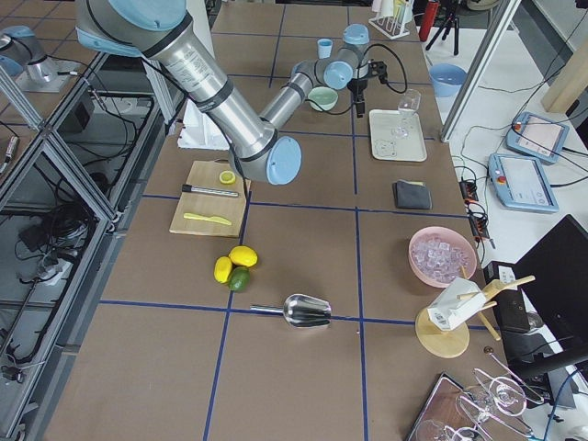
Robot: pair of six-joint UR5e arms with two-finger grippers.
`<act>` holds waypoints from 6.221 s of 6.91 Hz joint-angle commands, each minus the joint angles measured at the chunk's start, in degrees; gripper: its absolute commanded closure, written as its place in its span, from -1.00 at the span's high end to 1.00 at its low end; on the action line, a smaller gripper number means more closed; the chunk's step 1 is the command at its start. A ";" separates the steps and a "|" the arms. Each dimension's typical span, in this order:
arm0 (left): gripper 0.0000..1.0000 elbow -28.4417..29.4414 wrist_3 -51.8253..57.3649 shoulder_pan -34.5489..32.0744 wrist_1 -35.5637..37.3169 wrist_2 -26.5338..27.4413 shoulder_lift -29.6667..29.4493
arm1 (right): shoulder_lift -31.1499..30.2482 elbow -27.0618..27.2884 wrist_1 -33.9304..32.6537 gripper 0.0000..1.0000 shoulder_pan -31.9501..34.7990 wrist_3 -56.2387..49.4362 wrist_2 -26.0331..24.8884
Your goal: Pour ice into bowl
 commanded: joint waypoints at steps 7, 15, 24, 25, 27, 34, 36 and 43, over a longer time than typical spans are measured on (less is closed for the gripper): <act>1.00 5.63 -35.16 10.99 -51.07 1.29 -2.54 | -39.78 10.05 -3.20 1.00 40.99 -59.42 15.41; 1.00 2.20 -70.85 64.40 -63.23 79.18 13.54 | -45.17 14.65 -2.85 1.00 40.99 -58.54 15.50; 1.00 16.88 -80.84 75.63 -62.61 98.42 6.52 | -46.84 15.61 -2.76 1.00 40.99 -58.54 15.32; 1.00 17.40 -80.49 75.63 -62.61 98.33 6.25 | -46.84 15.61 -2.76 1.00 40.99 -58.54 15.32; 1.00 20.56 -78.39 75.54 -62.61 98.25 2.14 | -46.84 15.61 -2.76 1.00 40.99 -58.54 15.23; 1.00 23.37 -78.64 72.29 -62.61 97.81 -0.15 | -46.58 15.53 -2.76 1.00 40.99 -58.54 15.06; 0.98 24.35 -78.64 72.37 -62.61 97.81 -0.96 | -46.66 15.61 -2.76 1.00 40.99 -58.54 15.06; -1.00 17.52 -62.54 70.89 -64.54 93.68 -0.52 | -46.66 15.53 -2.76 1.00 41.00 -58.54 15.23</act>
